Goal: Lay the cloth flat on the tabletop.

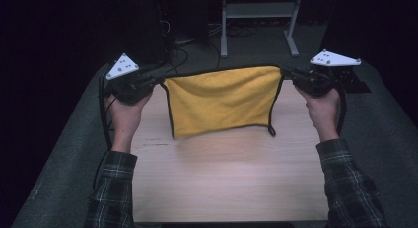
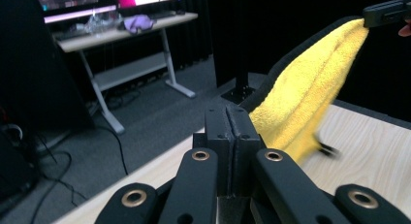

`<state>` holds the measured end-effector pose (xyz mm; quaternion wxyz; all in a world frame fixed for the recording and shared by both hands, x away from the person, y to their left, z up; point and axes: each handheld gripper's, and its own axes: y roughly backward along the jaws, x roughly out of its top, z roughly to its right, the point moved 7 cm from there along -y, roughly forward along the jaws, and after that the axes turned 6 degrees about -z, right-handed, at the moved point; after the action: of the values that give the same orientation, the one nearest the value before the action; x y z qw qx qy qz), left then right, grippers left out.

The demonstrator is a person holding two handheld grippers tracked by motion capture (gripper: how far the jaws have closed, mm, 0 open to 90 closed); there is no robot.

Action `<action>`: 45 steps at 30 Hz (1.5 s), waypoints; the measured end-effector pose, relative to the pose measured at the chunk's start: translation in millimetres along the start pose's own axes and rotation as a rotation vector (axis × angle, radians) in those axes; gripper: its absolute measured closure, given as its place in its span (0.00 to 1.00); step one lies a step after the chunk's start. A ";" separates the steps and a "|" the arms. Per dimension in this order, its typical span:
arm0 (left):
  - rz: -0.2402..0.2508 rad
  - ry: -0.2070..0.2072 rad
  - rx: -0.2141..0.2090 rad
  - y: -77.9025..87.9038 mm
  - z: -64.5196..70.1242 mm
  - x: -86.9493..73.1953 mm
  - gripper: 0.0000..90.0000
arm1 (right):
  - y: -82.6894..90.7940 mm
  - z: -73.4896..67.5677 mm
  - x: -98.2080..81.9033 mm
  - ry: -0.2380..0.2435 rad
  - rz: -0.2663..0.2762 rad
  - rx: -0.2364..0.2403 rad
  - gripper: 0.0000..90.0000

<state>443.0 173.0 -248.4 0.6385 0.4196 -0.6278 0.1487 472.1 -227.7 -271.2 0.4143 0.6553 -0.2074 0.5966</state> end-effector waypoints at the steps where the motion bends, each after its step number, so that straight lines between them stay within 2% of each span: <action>1: 0.000 0.000 0.000 0.0 0.0 0.0 0.99 | 0.0 0.0 0.0 0.000 0.000 0.000 0.95; 2: -0.009 -0.010 -0.002 0.4 5.1 -3.0 0.99 | 5.1 -2.1 -0.4 0.004 0.010 0.006 0.95; 4: -0.031 -0.012 -0.022 -4.0 9.9 -13.2 0.99 | 6.3 -5.0 -9.2 0.002 0.004 0.015 0.95; 5: -0.031 -0.012 -0.022 -4.0 9.9 -13.2 0.99 | 5.3 -7.0 -16.0 -0.002 -0.008 0.023 0.95; 6: -0.064 -0.004 -0.038 -11.3 14.1 -28.2 0.99 | 3.4 -8.5 -23.6 0.002 -0.021 0.026 0.95; 10: -0.118 0.027 -0.073 -25.0 21.8 -61.3 0.99 | -3.3 -17.1 -55.4 -0.010 -0.070 0.053 0.95; 11: -0.118 0.027 -0.073 -25.0 21.8 -61.3 0.99 | -4.3 -19.3 -62.2 -0.012 -0.080 0.059 0.95; 12: -0.137 0.043 -0.090 -29.7 24.9 -75.5 0.99 | -5.0 -21.5 -68.3 -0.012 -0.088 0.066 0.95; 16: -0.157 0.079 -0.110 -33.7 29.9 -97.0 0.99 | -4.5 -30.3 -88.5 -0.017 -0.122 0.088 0.95; 18: -0.169 0.083 -0.119 -34.7 32.4 -105.8 0.99 | -2.9 -34.5 -96.8 -0.015 -0.135 0.099 0.95; 19: -0.169 0.083 -0.119 -34.7 32.4 -105.8 0.99 | -2.9 -34.5 -96.8 -0.015 -0.135 0.099 0.95; 20: -0.178 0.090 -0.128 -35.5 35.2 -113.7 0.99 | 0.0 -38.1 -104.4 -0.017 -0.145 0.107 0.95; 25: -0.194 0.113 -0.160 -35.7 43.5 -129.5 0.99 | 7.7 -43.7 -124.6 -0.024 -0.172 0.126 0.95; 31: -0.226 0.116 -0.180 -34.3 52.6 -145.2 0.99 | 18.6 -50.4 -144.6 -0.028 -0.214 0.152 0.94; 32: -0.230 0.123 -0.188 -33.0 55.4 -151.1 0.99 | 23.2 -53.9 -152.6 -0.025 -0.233 0.157 0.94; 39: -0.242 0.160 -0.227 -26.5 65.0 -170.9 0.99 | 34.7 -67.4 -178.1 -0.012 -0.295 0.186 0.94; 45: -0.266 0.168 -0.262 -13.9 76.6 -185.9 0.99 | 43.6 -78.2 -200.8 -0.013 -0.356 0.221 0.94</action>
<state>370.0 171.9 -436.2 0.7517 0.3984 -0.5254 0.0145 350.4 -235.4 -454.1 0.4376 0.7269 -0.0243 0.5287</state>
